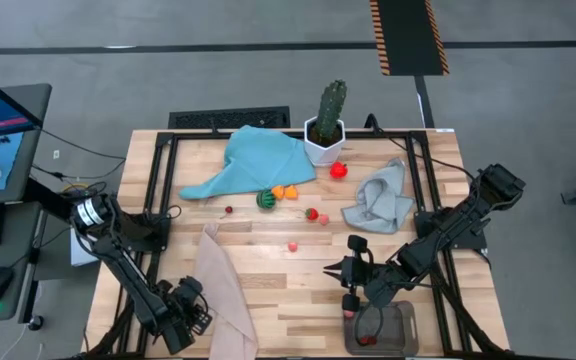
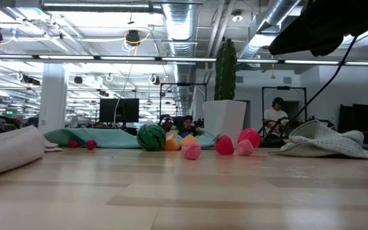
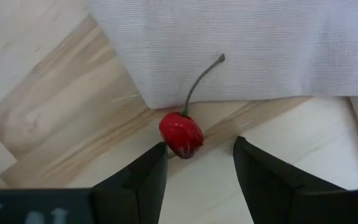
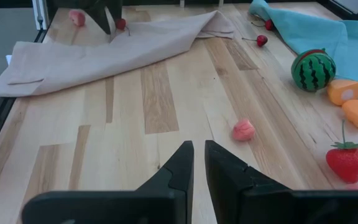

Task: Pick and placing Produce into tupperware
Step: Put the cherry into the black bin

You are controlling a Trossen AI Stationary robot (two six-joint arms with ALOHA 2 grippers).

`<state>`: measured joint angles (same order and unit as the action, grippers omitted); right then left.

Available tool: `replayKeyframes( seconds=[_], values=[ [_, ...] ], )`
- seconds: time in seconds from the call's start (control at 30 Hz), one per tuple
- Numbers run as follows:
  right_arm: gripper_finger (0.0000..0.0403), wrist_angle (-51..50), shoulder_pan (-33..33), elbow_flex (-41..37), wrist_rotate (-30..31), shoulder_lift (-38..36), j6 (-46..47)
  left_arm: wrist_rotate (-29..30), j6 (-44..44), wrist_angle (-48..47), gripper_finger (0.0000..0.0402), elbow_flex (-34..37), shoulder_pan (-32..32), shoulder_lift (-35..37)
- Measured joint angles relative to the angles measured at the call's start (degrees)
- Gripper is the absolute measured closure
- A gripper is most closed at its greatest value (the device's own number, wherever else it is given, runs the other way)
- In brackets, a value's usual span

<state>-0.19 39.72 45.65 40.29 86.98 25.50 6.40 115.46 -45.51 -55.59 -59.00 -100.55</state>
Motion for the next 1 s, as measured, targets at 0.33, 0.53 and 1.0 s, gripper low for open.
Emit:
replayKeyframes(
  seconds=[0.33,0.53,1.0],
  values=[
    [0.0339,0.24,0.0,0.0,0.0,0.0,0.0,0.21,-3.13,-2.92,0.0228,0.02,0.03,-0.11],
    [0.0339,0.26,0.0,0.0,0.0,0.0,0.0,0.02,-4.43,-4.46,0.0228,0.13,0.04,-0.17],
    [0.0339,0.63,0.0,0.0,0.0,0.0,0.0,0.43,-7.46,-6.04,0.0232,0.13,0.07,-0.17]
  ],
)
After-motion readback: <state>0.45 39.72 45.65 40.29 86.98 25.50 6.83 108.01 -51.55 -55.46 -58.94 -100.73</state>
